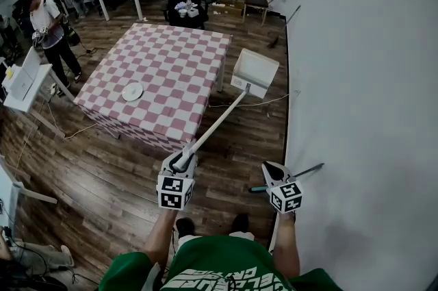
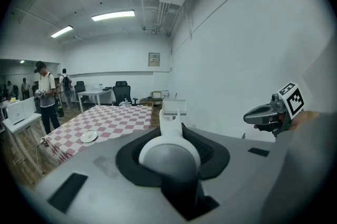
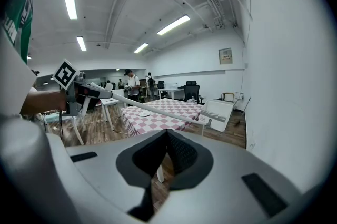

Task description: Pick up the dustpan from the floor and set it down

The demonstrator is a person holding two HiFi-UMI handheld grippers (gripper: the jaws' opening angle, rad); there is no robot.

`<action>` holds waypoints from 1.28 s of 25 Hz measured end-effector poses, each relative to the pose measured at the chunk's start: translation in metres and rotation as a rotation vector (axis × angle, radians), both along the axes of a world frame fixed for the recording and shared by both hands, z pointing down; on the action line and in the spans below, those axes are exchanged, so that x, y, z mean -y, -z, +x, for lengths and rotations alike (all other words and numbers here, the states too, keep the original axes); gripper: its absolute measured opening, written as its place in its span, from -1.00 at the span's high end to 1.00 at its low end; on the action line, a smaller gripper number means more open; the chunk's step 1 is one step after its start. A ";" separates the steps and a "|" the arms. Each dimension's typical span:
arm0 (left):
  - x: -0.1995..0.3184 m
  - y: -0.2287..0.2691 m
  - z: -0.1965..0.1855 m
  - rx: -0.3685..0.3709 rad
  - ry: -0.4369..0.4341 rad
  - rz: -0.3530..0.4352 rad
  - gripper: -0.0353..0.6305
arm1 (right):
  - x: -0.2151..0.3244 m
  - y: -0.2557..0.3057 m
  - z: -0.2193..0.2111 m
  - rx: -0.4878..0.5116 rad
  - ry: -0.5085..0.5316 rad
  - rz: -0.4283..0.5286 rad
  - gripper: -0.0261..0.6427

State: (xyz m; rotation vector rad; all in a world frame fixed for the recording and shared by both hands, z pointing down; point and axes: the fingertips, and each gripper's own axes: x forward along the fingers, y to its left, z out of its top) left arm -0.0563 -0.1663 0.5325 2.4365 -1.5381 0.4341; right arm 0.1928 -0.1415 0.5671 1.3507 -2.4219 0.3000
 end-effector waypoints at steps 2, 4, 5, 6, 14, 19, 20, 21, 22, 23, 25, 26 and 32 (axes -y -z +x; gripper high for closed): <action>-0.001 -0.001 -0.001 -0.003 0.000 -0.005 0.58 | 0.000 0.000 -0.001 -0.001 0.002 0.001 0.90; -0.001 -0.001 0.000 -0.001 -0.005 -0.009 0.58 | 0.001 0.001 -0.001 -0.002 0.003 0.001 0.90; -0.001 -0.001 0.000 0.001 -0.008 -0.012 0.58 | 0.001 0.001 -0.001 -0.003 0.003 0.000 0.90; -0.001 -0.001 0.001 0.002 -0.011 -0.015 0.58 | 0.001 0.001 -0.002 -0.004 0.003 0.000 0.90; -0.003 -0.012 0.004 0.025 -0.032 -0.051 0.58 | 0.001 0.001 -0.004 -0.002 0.003 0.000 0.90; -0.007 -0.023 0.005 0.043 -0.043 -0.085 0.58 | 0.000 -0.001 -0.003 0.001 -0.002 -0.005 0.90; -0.007 -0.025 0.006 0.048 -0.044 -0.091 0.58 | 0.000 -0.001 -0.003 0.003 -0.002 -0.007 0.90; -0.007 -0.027 0.006 0.052 -0.045 -0.096 0.58 | 0.000 -0.002 -0.003 0.004 -0.001 -0.008 0.90; -0.008 -0.029 0.007 0.058 -0.046 -0.102 0.58 | 0.000 -0.002 -0.003 0.004 -0.001 -0.008 0.90; -0.008 -0.032 0.007 0.064 -0.048 -0.107 0.58 | 0.000 -0.003 -0.003 0.005 -0.002 -0.008 0.90; -0.009 -0.038 0.008 0.078 -0.052 -0.119 0.58 | 0.000 -0.004 -0.003 0.005 -0.002 -0.007 0.90; -0.010 -0.041 0.008 0.084 -0.054 -0.125 0.58 | 0.001 -0.005 -0.003 0.004 -0.002 -0.007 0.90; -0.011 -0.062 0.010 0.104 -0.064 -0.180 0.58 | 0.001 -0.008 -0.003 0.001 -0.007 -0.016 0.90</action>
